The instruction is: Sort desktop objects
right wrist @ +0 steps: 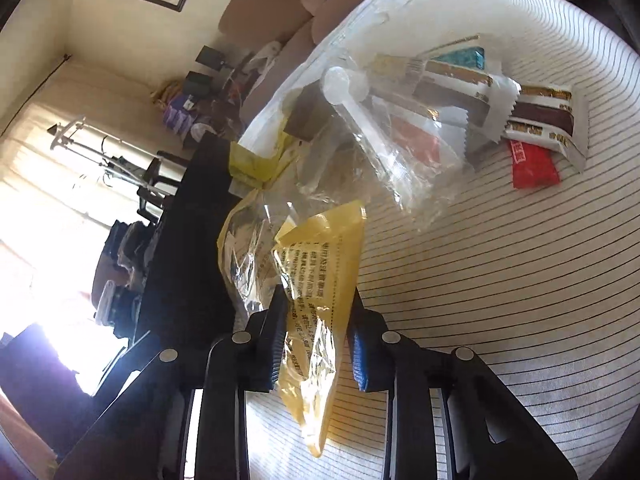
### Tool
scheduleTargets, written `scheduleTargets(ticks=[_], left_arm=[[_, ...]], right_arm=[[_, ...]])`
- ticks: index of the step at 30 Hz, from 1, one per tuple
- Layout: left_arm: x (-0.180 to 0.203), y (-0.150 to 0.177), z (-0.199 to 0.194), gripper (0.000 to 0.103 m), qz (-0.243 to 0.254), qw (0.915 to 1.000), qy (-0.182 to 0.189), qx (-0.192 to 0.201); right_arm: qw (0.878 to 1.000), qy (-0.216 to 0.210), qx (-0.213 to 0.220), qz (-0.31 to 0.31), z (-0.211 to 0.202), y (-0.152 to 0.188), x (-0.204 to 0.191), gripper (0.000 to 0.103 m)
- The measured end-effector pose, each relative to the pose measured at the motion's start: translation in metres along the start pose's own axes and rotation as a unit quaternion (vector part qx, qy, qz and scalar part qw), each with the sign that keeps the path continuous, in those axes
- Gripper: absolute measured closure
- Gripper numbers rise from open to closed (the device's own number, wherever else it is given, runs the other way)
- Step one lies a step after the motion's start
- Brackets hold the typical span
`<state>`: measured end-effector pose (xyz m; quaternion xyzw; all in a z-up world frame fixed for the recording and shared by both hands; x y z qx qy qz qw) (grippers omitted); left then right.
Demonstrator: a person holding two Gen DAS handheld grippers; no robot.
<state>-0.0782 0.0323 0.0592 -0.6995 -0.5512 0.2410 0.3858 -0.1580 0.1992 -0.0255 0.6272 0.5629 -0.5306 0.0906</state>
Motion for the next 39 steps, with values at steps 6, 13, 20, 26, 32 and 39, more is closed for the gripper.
scheduleTargets(ticks=[6,13,20,26,32,39], left_arm=[[0.006,0.006,0.006,0.0,0.016,0.9998,0.001,-0.01],[0.0,0.011,0.016,0.0,0.015,0.9995,-0.009,-0.027],[-0.024,0.015,0.024,0.049,-0.024,0.9986,-0.019,-0.044],[-0.036,0.006,0.01,0.065,-0.073,0.9972,0.001,-0.02],[-0.062,-0.011,-0.013,0.067,-0.171,0.9831,0.062,0.016],[-0.068,-0.028,-0.03,0.067,-0.205,0.968,0.133,0.057]], right_arm=[[0.999,-0.036,0.007,-0.025,-0.014,-0.004,-0.036,0.079],[0.993,-0.106,-0.043,0.006,-0.011,0.018,-0.066,0.079],[0.99,-0.126,-0.064,0.018,-0.009,0.031,-0.08,0.079],[0.99,-0.132,-0.043,0.001,-0.017,0.024,-0.089,0.068],[0.993,-0.112,0.023,-0.001,-0.049,-0.005,-0.076,0.044],[0.998,-0.048,0.019,-0.02,-0.056,-0.008,-0.05,0.043]])
Point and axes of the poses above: each gripper's, at about its wrist camera, not at the fingertips, and z roughly the way its jaws point, x to its right, y to its underside, the point moved 4 cm from there along z, roughly the way its jaws point, and after that the axes turned 12 degrees about x, right-handed, at the moved point
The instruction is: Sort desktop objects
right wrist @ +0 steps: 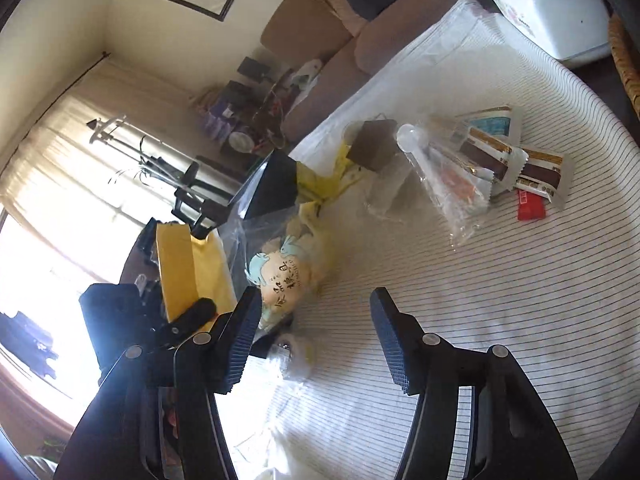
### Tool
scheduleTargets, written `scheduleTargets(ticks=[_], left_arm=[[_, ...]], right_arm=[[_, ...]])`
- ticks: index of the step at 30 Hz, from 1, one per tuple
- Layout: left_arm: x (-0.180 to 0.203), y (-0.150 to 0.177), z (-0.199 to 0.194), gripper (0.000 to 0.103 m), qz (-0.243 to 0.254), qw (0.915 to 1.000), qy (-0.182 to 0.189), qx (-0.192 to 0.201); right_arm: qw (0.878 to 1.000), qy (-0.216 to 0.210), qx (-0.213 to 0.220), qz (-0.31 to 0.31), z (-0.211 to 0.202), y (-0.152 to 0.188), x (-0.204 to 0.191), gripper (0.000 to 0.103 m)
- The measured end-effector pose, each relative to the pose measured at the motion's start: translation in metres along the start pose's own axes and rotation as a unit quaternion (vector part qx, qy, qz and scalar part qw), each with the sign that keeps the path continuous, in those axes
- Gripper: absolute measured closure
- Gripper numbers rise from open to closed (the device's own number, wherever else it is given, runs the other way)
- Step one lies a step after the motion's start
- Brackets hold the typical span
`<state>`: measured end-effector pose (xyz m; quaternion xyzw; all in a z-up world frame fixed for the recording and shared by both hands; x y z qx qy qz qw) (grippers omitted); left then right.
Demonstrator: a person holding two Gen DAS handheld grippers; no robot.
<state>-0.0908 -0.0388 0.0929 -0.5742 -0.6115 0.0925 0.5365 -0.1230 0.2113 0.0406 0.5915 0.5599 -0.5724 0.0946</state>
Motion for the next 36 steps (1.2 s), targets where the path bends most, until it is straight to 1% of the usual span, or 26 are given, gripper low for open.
scheduleTargets(ticks=[2,3,4,5,6,7,8,9,11,12,14,15,16,17,18,19,20,21,23,25,27,29,31,33,34,36], left_arm=[[0.008,-0.006,-0.005,0.068,-0.022,0.9986,0.047,0.008],[0.013,-0.009,-0.009,0.072,-0.032,0.9967,0.073,0.013],[0.017,-0.013,-0.014,0.073,-0.041,0.9939,0.1,0.02],[0.02,-0.017,-0.019,0.077,-0.048,0.991,0.122,0.028],[0.019,-0.02,-0.021,0.076,-0.049,0.9903,0.125,0.034],[0.014,-0.021,-0.019,0.076,-0.041,0.9931,0.105,0.033],[0.006,-0.02,-0.015,0.078,-0.038,0.9957,0.079,0.028],[-0.004,-0.019,-0.01,0.078,-0.049,0.9964,0.066,0.021],[-0.019,-0.019,-0.005,0.078,-0.072,0.9958,0.054,0.014],[-0.024,-0.021,-0.005,0.078,-0.074,0.9959,0.049,0.012],[-0.024,-0.02,-0.006,0.072,-0.072,0.9962,0.047,0.01],[-0.024,-0.021,-0.008,0.066,-0.067,0.9966,0.047,0.01],[-0.022,-0.019,-0.011,0.063,-0.06,0.9971,0.045,0.009],[-0.02,-0.016,-0.012,0.057,-0.052,0.9976,0.045,0.005],[-0.019,-0.015,-0.012,0.052,-0.044,0.998,0.046,-0.003],[-0.017,-0.012,-0.013,0.051,-0.036,0.9981,0.048,-0.012],[-0.015,-0.009,-0.013,0.047,-0.026,0.9981,0.05,-0.024],[-0.012,-0.005,-0.015,0.044,-0.014,0.998,0.05,-0.035],[-0.008,0.006,-0.026,0.043,0.016,0.9974,0.048,-0.052],[-0.005,0.018,-0.04,0.042,0.04,0.9963,0.038,-0.066],[-0.003,0.031,-0.055,0.042,0.053,0.9944,0.028,-0.087],[0.001,0.045,-0.072,0.042,0.066,0.9922,0.022,-0.104],[0.004,0.063,-0.092,0.041,0.082,0.9894,0.009,-0.12],[0.005,0.084,-0.113,0.034,0.089,0.9871,-0.008,-0.132],[0.005,0.096,-0.123,0.033,0.087,0.9863,-0.013,-0.139],[0.009,0.119,-0.143,0.033,0.095,0.9839,-0.025,-0.15]], right_arm=[[1.0,-0.003,-0.002,-0.004,-0.001,0.0,-0.001,0.043],[1.0,-0.005,-0.005,-0.006,0.0,0.001,-0.001,0.043],[1.0,-0.005,-0.008,-0.008,0.0,0.001,-0.001,0.043],[1.0,-0.004,-0.008,-0.007,0.001,0.002,0.0,0.042],[1.0,-0.004,-0.007,-0.004,0.002,0.002,0.002,0.037],[1.0,-0.002,-0.007,0.002,0.002,0.003,0.006,0.037],[1.0,0.0,-0.006,0.009,0.003,0.004,0.01,0.037],[1.0,0.002,-0.005,0.015,0.004,0.005,0.013,0.037],[1.0,0.017,-0.005,0.018,0.005,0.005,0.02,0.037],[0.999,0.029,-0.004,0.015,0.004,0.004,0.022,0.037],[0.998,0.057,0.004,0.009,0.001,-0.001,0.029,0.037],[0.997,0.077,0.009,0.008,-0.002,-0.005,0.034,0.037],[0.995,0.095,0.014,0.007,-0.006,-0.008,0.041,0.036],[0.994,0.107,0.017,0.007,-0.01,-0.01,0.047,0.036],[0.993,0.119,0.019,0.004,-0.015,-0.013,0.051,0.036],[0.992,0.128,0.021,-0.003,-0.02,-0.015,0.054,0.036],[0.991,0.131,0.023,-0.012,-0.026,-0.018,0.053,0.036],[0.991,0.127,0.023,-0.024,-0.033,-0.02,0.048,0.036],[0.993,0.103,0.021,-0.055,-0.048,-0.02,0.029,0.031],[0.993,0.071,0.011,-0.092,-0.062,-0.013,0.001,0.012],[0.992,0.038,-0.005,-0.119,-0.073,0.002,-0.022,0.01],[0.989,0.022,-0.039,-0.139,-0.079,0.024,-0.039,0.01],[0.983,0.043,-0.077,-0.161,-0.085,0.048,-0.044,0.01],[0.979,0.061,-0.105,-0.164,-0.091,0.068,-0.043,0.01],[0.978,0.068,-0.113,-0.161,-0.096,0.075,-0.042,0.01],[0.977,0.082,-0.115,-0.157,-0.105,0.088,-0.044,0.01]])
Point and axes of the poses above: each gripper's, at about its wrist camera, not at the fingertips, and z roughly the way its jaws point, x to its right, y to its underside, the point moved 4 cm from there along z, roughly the way its jaws point, and after that the axes turned 12 degrees about x, right-handed, at the moved point
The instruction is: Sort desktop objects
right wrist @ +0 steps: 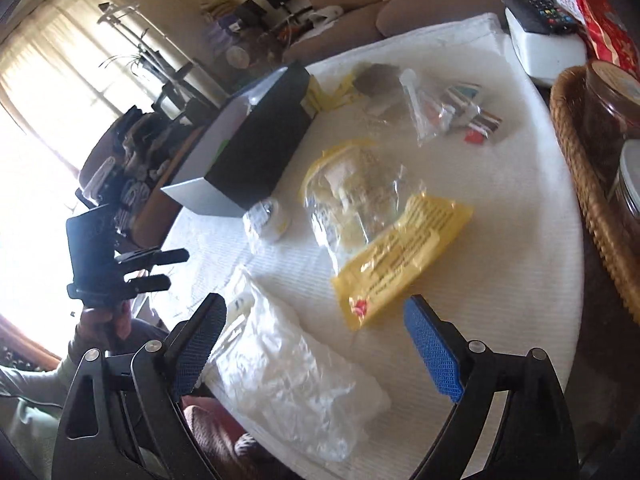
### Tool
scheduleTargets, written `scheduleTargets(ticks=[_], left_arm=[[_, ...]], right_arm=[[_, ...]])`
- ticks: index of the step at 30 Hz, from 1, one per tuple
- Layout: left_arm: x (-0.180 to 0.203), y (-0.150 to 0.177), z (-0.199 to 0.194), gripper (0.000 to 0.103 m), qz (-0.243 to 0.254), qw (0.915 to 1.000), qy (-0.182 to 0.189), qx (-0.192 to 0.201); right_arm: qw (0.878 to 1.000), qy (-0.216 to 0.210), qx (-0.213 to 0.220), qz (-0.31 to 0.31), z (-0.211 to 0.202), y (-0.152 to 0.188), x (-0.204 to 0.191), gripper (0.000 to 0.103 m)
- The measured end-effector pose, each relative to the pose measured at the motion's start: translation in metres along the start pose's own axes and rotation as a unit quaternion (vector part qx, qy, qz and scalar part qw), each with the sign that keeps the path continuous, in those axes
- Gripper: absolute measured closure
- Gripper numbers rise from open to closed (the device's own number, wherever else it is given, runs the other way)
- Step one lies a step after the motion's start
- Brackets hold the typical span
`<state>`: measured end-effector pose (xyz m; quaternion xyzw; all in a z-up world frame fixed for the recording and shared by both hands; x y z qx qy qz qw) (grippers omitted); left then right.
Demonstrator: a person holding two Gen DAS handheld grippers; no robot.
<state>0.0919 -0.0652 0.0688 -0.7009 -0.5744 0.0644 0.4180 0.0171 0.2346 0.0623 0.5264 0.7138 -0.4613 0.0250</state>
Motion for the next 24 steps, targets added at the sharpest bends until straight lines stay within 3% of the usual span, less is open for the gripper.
scheduleTargets(ticks=[5,8,10,13,16,18,19,21,22,24], left_arm=[[0.016,0.059,-0.016,0.032,0.023,0.9984,-0.046,-0.022],[0.014,0.082,-0.019,0.032,0.038,0.9946,-0.093,-0.028],[0.012,0.088,-0.019,0.032,0.03,0.9948,-0.093,-0.029],[0.007,0.094,-0.016,0.032,0.031,0.9934,-0.106,-0.032],[-0.002,0.099,-0.009,0.032,0.03,0.9918,-0.12,-0.033],[-0.009,0.099,-0.004,0.036,0.016,0.9922,-0.12,-0.03],[-0.012,0.099,-0.002,0.041,0.007,0.9923,-0.12,-0.03],[-0.019,0.099,0.001,0.061,-0.008,0.9921,-0.122,-0.03],[-0.022,0.097,0.001,0.064,-0.016,0.9921,-0.122,-0.028],[-0.028,0.094,-0.001,0.068,-0.034,0.9929,-0.112,-0.022]], right_arm=[[0.999,-0.003,-0.014,-0.034,0.001,0.033,-0.046,0.01],[0.995,0.052,-0.04,-0.071,0.016,0.051,-0.065,0.01],[0.995,0.068,-0.028,-0.061,0.017,0.056,-0.068,0.01],[0.999,-0.008,-0.006,-0.031,0.019,0.061,-0.088,0.01],[0.998,-0.019,-0.022,-0.062,0.036,0.072,-0.114,0.01],[0.996,-0.012,-0.036,-0.08,0.055,0.081,-0.126,0.012],[0.996,-0.008,-0.041,-0.083,0.064,0.085,-0.129,0.02],[0.996,0.01,-0.049,-0.08,0.084,0.092,-0.13,0.036],[0.996,0.023,-0.055,-0.069,0.094,0.095,-0.126,0.042],[0.996,0.048,-0.063,-0.044,0.112,0.101,-0.113,0.043]])
Point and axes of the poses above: each gripper's, at about its wrist camera, not at the fingertips, and z roughly the way its jaws point, x to its right, y to its underside, the point moved 4 cm from there along z, roughly the way its jaws point, and after that the axes turned 12 degrees about x, right-handed, at the moved point
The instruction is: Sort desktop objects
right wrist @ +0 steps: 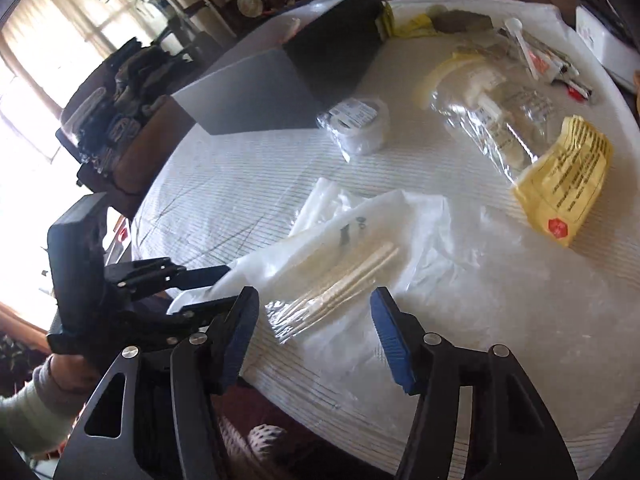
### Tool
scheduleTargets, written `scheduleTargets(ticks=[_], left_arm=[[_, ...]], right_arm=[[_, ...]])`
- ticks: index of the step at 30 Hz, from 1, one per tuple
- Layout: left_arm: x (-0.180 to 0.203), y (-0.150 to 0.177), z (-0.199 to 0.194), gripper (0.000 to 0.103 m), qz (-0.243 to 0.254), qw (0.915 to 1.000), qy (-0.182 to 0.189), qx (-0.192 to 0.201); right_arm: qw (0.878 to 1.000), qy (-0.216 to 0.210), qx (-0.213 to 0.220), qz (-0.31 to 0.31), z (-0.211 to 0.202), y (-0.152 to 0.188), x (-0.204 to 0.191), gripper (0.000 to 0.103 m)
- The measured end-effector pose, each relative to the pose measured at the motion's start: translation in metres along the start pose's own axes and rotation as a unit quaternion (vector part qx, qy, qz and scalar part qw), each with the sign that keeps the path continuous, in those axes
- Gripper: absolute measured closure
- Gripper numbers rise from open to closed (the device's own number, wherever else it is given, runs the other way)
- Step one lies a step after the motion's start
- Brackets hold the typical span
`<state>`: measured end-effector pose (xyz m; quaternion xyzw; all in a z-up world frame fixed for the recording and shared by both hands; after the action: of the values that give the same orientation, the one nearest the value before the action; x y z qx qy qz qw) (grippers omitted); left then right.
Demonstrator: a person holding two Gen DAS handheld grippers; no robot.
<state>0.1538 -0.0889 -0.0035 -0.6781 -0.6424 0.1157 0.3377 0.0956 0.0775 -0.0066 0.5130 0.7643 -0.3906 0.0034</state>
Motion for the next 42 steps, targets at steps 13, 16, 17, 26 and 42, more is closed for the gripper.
scheduleTargets(ticks=[13,16,17,26,42], left_arm=[[0.005,-0.008,-0.003,0.07,-0.025,0.9981,0.057,-0.002],[-0.002,-0.014,-0.008,0.072,-0.048,0.9962,0.072,-0.002],[-0.004,-0.017,-0.009,0.077,-0.053,0.9957,0.076,-0.001],[0.0,-0.061,-0.023,0.077,-0.041,0.9953,0.083,0.028],[0.015,-0.003,0.008,0.079,0.011,0.9997,0.018,-0.008]], right_arm=[[0.973,0.16,0.025,-0.164,0.029,0.0,-0.031,0.092],[0.979,0.138,0.06,-0.139,0.004,-0.012,-0.024,0.095],[0.981,0.124,0.073,-0.127,-0.006,-0.018,-0.021,0.095],[0.991,-0.011,0.131,0.005,-0.073,-0.091,0.003,0.093],[0.975,0.149,0.022,-0.161,0.02,0.003,-0.023,0.087]])
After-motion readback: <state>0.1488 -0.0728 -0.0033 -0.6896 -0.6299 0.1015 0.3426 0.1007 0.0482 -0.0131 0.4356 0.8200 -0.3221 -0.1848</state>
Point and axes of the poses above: each gripper's, at about its wrist camera, not at the fingertips, and z roughly the way its jaws point, x to its right, y to its underside, the point moved 4 cm from there along z, roughly the way its jaws point, and after that the axes turned 12 degrees about x, right-handed, at the moved point
